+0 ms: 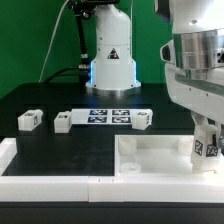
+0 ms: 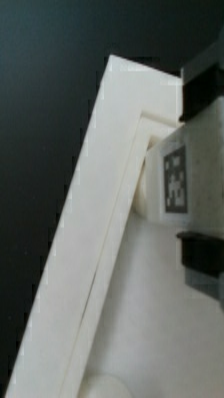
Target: Assemble one leg
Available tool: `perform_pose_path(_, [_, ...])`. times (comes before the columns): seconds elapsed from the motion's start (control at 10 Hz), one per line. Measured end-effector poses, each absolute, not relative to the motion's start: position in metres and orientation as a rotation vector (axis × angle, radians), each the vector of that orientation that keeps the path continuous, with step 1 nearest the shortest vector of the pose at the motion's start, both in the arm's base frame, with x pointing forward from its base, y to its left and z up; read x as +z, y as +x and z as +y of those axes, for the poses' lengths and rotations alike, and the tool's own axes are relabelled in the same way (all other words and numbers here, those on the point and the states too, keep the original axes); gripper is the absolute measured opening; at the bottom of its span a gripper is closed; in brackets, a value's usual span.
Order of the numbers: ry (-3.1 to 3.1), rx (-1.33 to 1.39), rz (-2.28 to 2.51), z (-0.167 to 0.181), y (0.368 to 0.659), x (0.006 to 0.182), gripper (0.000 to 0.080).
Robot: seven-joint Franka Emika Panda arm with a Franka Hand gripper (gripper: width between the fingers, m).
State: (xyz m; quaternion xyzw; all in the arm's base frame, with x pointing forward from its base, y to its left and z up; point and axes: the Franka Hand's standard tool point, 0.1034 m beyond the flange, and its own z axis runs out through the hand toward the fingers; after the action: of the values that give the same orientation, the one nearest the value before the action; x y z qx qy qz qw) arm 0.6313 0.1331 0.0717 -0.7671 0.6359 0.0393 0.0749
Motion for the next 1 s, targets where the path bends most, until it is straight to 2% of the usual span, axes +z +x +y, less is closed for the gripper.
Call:
perform_pose_path(0.1, [-2.341, 0.113, 1.856, 0.1331, 0.6313, 0.0717, 0.0293])
perform_pose_path(0.2, [-2.391, 0.113, 1.793, 0.1333, 0.6307, 0.0718, 0.0381])
perform_pose_path(0.3, [-2.504, 0.111, 1.641, 0.1330, 0.6301, 0.0723, 0.0519])
perform_pose_path(0.4, [-2.607, 0.102, 1.469, 0.1324, 0.6296, 0.0718, 0.0608])
perform_pose_path(0.5, [-2.691, 0.097, 1.310, 0.1323, 0.6283, 0.0714, 0.0641])
perform_pose_path(1.0, [-3.041, 0.027, 0.453, 0.1291, 0.6269, 0.0720, 0.0649])
